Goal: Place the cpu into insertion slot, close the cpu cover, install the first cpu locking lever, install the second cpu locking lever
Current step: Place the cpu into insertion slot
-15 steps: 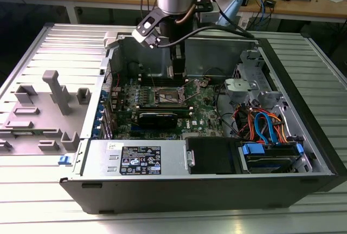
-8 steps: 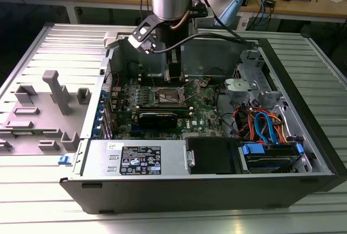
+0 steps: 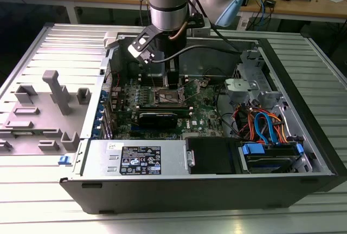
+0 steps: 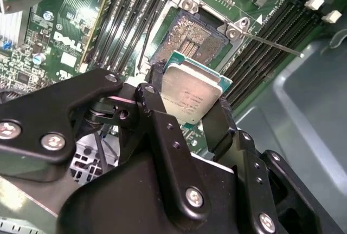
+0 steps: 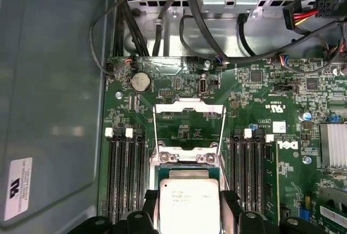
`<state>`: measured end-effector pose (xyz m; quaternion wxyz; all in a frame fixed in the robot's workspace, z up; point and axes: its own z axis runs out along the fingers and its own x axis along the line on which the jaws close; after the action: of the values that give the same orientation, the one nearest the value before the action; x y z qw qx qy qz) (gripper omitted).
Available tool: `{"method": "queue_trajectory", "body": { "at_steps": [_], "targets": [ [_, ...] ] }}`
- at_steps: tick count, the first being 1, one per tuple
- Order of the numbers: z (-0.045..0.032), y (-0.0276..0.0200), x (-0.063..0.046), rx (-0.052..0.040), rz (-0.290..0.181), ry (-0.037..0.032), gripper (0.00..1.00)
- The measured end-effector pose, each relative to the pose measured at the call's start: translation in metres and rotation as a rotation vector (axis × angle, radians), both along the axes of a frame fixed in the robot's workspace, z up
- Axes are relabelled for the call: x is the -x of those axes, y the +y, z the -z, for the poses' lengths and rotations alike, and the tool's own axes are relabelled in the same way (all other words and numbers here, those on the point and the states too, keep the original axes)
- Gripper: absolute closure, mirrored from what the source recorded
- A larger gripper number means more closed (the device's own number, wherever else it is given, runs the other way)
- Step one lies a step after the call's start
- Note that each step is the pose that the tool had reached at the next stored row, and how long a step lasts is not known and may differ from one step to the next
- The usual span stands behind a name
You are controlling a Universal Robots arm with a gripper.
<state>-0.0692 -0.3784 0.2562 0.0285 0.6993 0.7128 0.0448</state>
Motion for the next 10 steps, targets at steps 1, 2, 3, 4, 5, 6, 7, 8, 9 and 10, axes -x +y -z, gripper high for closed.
{"method": "queue_trajectory", "body": {
  "at_steps": [1, 2, 3, 4, 5, 6, 7, 8, 9, 10],
  "targets": [
    [0.0024, 0.0000, 0.0001, 0.0000, 0.000, -0.0001, 0.46],
    [0.0043, 0.0000, 0.0001, 0.0000, 0.000, -0.0001, 0.46],
    [0.0055, 0.0000, 0.0002, 0.0002, 0.000, 0.0000, 0.46],
    [0.0055, 0.0000, 0.0002, 0.0003, 0.000, 0.0001, 0.46],
    [0.0057, 0.0000, 0.0002, 0.0002, 0.000, 0.0001, 0.46],
    [0.0060, 0.0000, 0.0002, 0.0002, 0.000, 0.0000, 0.46],
    [0.0062, 0.0000, 0.0002, 0.0001, 0.000, 0.0000, 0.46],
    [0.0062, 0.0000, 0.0002, 0.0002, 0.000, 0.0000, 0.46],
    [0.0063, 0.0000, 0.0002, 0.0001, 0.000, 0.0000, 0.46],
    [0.0064, 0.0000, 0.0002, 0.0001, 0.000, 0.0000, 0.46]
  ]
}}
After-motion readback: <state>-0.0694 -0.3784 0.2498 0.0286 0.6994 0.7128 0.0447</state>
